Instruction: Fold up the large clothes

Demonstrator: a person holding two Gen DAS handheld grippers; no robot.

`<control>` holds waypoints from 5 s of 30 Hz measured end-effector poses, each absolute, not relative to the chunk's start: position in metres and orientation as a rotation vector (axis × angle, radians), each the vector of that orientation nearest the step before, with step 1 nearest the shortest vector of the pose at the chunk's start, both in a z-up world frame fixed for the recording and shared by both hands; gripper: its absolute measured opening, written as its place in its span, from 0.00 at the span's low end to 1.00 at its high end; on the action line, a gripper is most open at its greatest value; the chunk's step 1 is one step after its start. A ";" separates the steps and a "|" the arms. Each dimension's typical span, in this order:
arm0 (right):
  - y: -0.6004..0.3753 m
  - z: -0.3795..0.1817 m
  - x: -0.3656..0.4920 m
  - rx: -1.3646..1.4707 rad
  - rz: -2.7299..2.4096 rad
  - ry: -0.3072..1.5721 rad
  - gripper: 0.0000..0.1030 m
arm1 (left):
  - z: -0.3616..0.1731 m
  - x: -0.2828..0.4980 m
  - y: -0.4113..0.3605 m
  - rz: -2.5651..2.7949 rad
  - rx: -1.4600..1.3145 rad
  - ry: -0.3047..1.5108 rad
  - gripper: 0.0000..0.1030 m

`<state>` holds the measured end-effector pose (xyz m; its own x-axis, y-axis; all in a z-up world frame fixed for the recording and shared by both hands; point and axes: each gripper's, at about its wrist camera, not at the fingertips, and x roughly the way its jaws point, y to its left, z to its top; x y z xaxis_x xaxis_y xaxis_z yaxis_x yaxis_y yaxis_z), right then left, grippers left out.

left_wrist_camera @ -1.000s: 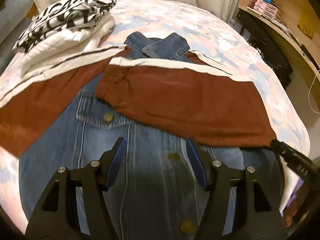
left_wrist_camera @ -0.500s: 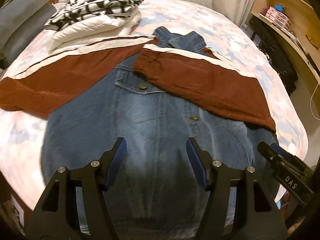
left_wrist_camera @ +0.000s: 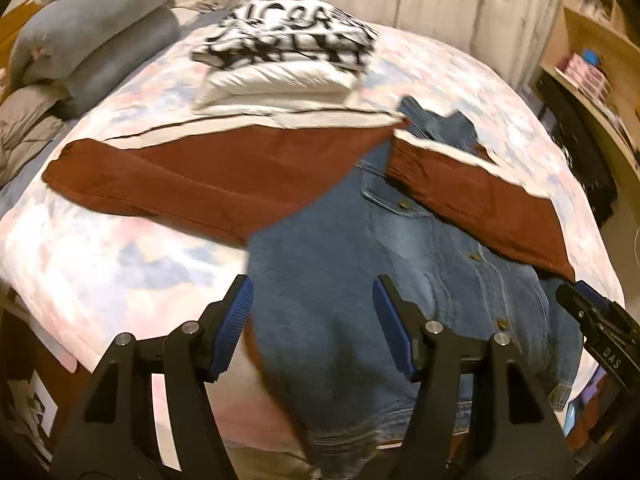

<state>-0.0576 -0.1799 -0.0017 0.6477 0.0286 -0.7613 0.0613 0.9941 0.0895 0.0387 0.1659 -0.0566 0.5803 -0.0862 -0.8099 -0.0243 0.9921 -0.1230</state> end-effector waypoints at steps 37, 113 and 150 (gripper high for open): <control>0.157 -0.033 0.211 -0.109 0.387 0.873 0.43 | -0.161 0.132 0.511 0.267 -0.626 0.949 0.58; -0.208 -0.063 0.090 0.281 0.113 0.845 0.57 | -0.083 0.124 0.097 -0.297 -0.211 0.872 0.72; -0.023 -0.001 0.173 -0.077 0.347 0.747 0.13 | -0.097 0.093 0.239 -0.036 -0.378 0.823 0.72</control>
<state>0.1733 -0.0232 -0.0008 0.6796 0.2817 -0.6773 -0.3362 0.9403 0.0537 0.0926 0.2393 -0.0974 0.6835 -0.1760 -0.7084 -0.1140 0.9328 -0.3417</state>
